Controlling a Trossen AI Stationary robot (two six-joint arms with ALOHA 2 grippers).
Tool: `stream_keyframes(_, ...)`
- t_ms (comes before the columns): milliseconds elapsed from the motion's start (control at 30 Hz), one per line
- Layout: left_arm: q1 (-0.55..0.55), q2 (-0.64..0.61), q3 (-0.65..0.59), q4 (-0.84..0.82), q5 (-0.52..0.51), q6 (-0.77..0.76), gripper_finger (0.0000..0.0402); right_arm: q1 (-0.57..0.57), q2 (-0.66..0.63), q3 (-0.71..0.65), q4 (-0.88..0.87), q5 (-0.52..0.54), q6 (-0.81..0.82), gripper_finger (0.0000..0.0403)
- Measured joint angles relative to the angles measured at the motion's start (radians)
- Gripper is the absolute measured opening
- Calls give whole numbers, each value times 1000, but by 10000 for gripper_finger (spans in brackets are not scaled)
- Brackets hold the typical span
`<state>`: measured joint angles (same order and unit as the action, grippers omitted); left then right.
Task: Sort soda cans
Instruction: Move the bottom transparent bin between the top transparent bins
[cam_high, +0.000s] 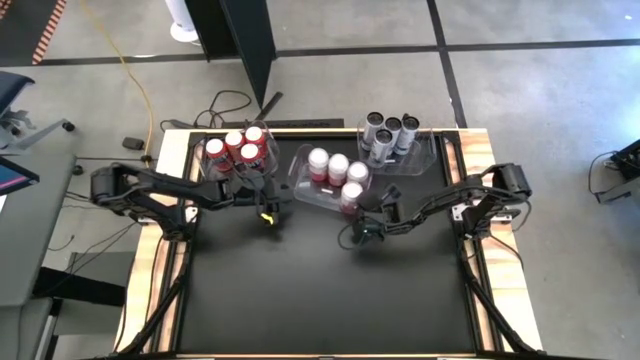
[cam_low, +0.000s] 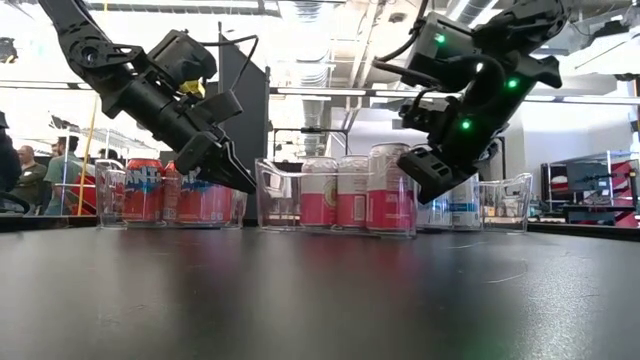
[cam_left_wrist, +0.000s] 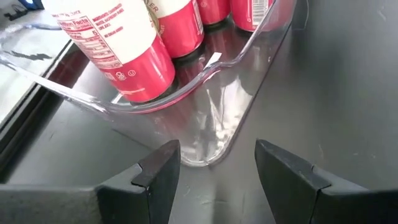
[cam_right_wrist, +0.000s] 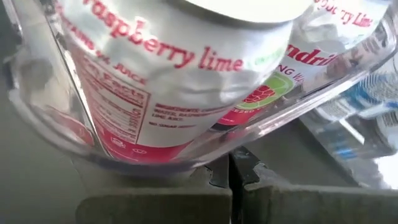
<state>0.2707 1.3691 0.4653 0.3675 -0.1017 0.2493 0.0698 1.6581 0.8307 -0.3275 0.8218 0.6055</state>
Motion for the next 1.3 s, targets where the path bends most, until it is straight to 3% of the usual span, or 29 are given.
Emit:
stream_keyframes(433,-1,-162,0,-165,-32,-2,203,-29,0,2,101,1,-143,0)
stream_keyframes(933,-36,-179,2,-384,-44,-120,203,-33,-1,3,120,-18,-176,0)
stream_keyframes(1300,-140,-179,2,-344,33,-104,203,-68,-1,2,235,-38,-292,0)
